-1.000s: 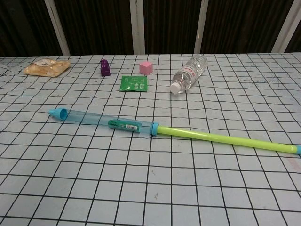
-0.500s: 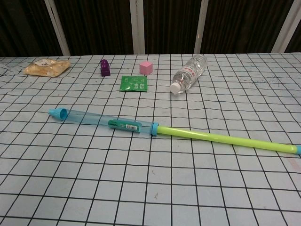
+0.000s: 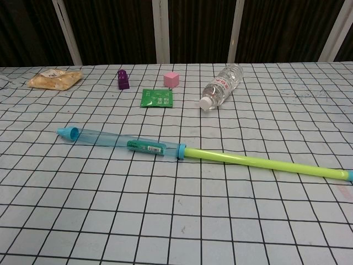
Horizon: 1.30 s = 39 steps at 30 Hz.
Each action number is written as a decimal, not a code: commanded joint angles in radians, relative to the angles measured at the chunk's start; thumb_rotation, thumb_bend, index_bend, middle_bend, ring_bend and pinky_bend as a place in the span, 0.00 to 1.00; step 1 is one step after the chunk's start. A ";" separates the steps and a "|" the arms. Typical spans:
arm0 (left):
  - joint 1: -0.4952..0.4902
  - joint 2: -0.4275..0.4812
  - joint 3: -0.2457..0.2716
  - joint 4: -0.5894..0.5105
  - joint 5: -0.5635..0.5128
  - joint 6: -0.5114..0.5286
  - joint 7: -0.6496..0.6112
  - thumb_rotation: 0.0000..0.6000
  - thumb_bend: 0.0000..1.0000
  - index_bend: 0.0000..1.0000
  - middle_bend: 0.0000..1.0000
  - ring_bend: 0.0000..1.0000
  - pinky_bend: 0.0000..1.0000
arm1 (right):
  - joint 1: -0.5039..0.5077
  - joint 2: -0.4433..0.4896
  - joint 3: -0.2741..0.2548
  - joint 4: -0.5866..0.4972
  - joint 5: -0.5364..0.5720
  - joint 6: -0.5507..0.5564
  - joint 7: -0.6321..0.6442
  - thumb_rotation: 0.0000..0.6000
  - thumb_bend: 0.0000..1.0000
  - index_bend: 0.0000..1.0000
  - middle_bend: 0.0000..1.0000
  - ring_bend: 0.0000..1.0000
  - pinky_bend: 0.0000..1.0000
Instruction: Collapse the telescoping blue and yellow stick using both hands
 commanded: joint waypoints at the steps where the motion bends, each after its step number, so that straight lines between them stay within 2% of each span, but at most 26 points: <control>1: 0.001 0.000 -0.001 -0.002 -0.002 0.002 -0.002 1.00 0.11 0.00 0.00 0.00 0.00 | -0.001 0.000 -0.009 0.002 -0.015 0.001 0.004 1.00 0.27 0.00 0.00 0.00 0.00; 7: -0.001 0.001 0.000 -0.007 -0.004 -0.005 -0.005 1.00 0.11 0.00 0.00 0.00 0.00 | 0.018 -0.015 -0.025 -0.008 -0.043 -0.032 -0.017 1.00 0.27 0.00 0.00 0.00 0.00; 11: -0.002 -0.001 0.000 -0.007 0.000 -0.003 0.002 1.00 0.11 0.00 0.00 0.00 0.00 | 0.054 -0.032 -0.010 -0.043 -0.037 -0.077 -0.027 1.00 0.27 0.01 0.08 0.00 0.00; 15: -0.002 -0.003 0.000 -0.007 0.000 -0.003 0.007 1.00 0.11 0.00 0.00 0.00 0.00 | 0.094 -0.069 0.010 -0.055 -0.010 -0.131 -0.082 1.00 0.27 0.18 0.22 0.00 0.00; 18: -0.002 -0.004 0.001 -0.005 0.001 -0.003 0.010 1.00 0.11 0.00 0.00 0.00 0.00 | 0.127 -0.115 0.028 -0.048 0.025 -0.173 -0.143 1.00 0.27 0.28 0.28 0.00 0.00; 21: -0.003 -0.005 0.001 -0.003 0.000 -0.005 0.012 1.00 0.11 0.00 0.00 0.00 0.00 | 0.154 -0.159 0.041 -0.032 0.057 -0.210 -0.199 1.00 0.27 0.32 0.32 0.00 0.00; 24: -0.004 -0.006 0.000 -0.003 0.000 -0.007 0.011 1.00 0.11 0.00 0.00 0.00 0.00 | 0.175 -0.211 0.053 -0.014 0.099 -0.235 -0.259 1.00 0.27 0.32 0.33 0.00 0.00; 30: -0.006 -0.005 0.004 0.001 0.013 -0.006 0.006 1.00 0.11 0.00 0.00 0.00 0.00 | 0.209 -0.301 0.066 0.055 0.161 -0.266 -0.353 1.00 0.27 0.42 0.33 0.00 0.00; 39: -0.008 -0.003 0.008 0.006 0.020 -0.009 -0.006 1.00 0.11 0.00 0.00 0.00 0.00 | 0.233 -0.362 0.072 0.146 0.221 -0.286 -0.392 1.00 0.27 0.46 0.37 0.02 0.00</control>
